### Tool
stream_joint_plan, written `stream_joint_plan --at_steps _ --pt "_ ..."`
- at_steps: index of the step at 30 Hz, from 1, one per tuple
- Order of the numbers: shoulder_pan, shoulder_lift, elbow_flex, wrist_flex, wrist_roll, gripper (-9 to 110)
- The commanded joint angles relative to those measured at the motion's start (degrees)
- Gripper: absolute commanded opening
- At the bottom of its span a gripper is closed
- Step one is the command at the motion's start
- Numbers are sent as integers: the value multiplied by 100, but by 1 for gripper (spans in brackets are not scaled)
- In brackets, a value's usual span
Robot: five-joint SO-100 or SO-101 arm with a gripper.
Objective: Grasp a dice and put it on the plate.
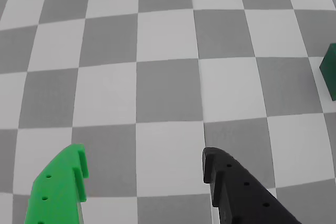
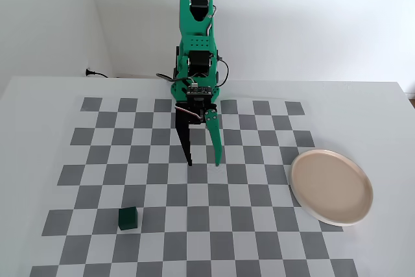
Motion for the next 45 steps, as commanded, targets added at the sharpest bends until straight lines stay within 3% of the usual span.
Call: stream_joint_plan --at_steps 1,32,45 --pt "167 -1371 -1626 -264 167 18" --pt "2303 -5036 -4729 -976 44 18" --pt "2435 -5880 -4948 -1204 -211 20"
